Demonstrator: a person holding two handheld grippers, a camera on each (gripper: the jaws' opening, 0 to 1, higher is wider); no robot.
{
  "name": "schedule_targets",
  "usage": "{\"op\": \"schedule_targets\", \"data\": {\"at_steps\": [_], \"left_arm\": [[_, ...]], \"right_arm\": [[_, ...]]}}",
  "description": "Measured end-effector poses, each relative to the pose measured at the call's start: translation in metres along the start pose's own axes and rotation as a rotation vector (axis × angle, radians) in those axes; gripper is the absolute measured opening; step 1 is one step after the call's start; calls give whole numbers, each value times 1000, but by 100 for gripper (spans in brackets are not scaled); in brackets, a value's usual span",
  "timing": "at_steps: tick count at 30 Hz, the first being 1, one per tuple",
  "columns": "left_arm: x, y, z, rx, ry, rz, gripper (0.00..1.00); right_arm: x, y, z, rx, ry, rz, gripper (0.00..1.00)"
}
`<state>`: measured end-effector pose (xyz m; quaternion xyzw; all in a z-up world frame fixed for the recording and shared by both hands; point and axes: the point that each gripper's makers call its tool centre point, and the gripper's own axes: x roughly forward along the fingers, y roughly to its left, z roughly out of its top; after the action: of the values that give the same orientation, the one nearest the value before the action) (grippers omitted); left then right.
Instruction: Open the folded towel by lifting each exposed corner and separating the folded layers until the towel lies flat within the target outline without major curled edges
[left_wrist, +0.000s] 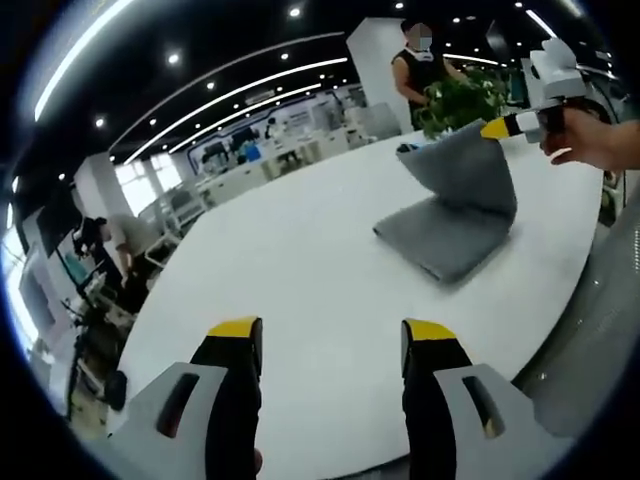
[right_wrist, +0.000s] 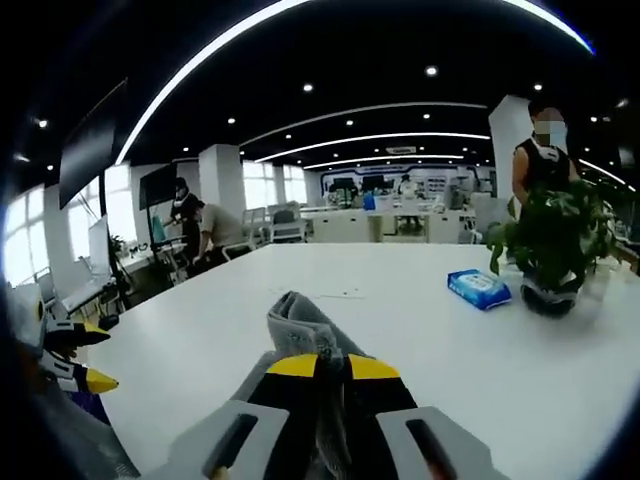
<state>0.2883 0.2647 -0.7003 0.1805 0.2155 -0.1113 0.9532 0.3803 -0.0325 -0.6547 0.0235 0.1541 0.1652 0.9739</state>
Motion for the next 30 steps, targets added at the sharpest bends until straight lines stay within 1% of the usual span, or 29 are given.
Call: {"op": "schedule_targets", "data": {"at_steps": [2,7,10,13,15,19,22,23,26,29,30], "left_arm": [[0,-2,0,10,4,-5,56],[-1,-4,4,21,-15,-14,54],[-1,-6,5,17,-15,-22,54],[-2,-7,7,37,-24,-23,54],[-1,-8,6,34,-21,-26,53],[-2,-6,5,30,-17,-22,53],[-2,-6,4,21,-14,-23,53],[-2,-6,4,25,-11,-25,53],[-1,-8,3,40,-2,-33,53],[-1,-8,1,41,7,-36,52],[-1,-8,1,38,7,-36,52]], "right_arm": [[-3,-6,-2,7,7,-24,5],[-14,-29,-12,40,32,-109,5],[-19,-37,-17,67,31,-131,5],[-24,-44,-19,83,30,-156,5],[-27,-47,-20,88,32,-173,5],[-34,-60,-28,104,53,-225,5],[-39,-66,-33,127,46,-244,5],[-41,-68,-35,147,51,-252,5],[-43,-75,-37,157,55,-277,5],[-47,-82,-41,154,59,-318,5],[-48,-84,-43,169,59,-331,5]]}}
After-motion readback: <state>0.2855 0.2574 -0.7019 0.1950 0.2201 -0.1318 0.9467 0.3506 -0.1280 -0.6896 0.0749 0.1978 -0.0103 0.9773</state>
